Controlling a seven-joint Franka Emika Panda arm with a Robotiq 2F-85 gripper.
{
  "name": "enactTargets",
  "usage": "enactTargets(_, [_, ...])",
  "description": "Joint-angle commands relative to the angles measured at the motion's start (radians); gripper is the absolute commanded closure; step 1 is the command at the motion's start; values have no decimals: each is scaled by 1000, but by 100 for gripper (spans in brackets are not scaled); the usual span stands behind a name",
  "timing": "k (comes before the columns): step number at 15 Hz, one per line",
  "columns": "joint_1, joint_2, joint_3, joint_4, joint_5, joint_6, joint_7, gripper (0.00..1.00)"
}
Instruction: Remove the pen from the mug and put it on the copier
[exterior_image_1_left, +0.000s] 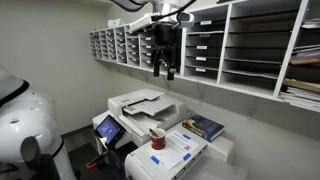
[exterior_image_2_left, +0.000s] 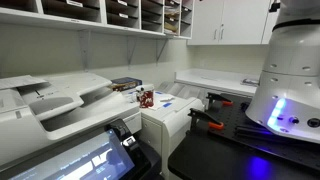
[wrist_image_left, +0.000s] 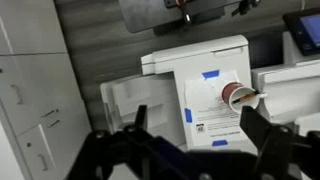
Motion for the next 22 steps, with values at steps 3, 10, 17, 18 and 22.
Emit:
enactTargets(3, [6, 1, -5, 2, -2, -2, 2, 0])
enactTargets(10, [4, 32, 13, -63, 134, 42, 160, 0])
enactTargets(17, [25, 245, 67, -228, 341, 385, 363, 0])
enactTargets(18, [30, 280, 78, -241, 352, 439, 379, 0])
enactTargets(22, [66, 436, 108, -237, 347, 550, 451, 42])
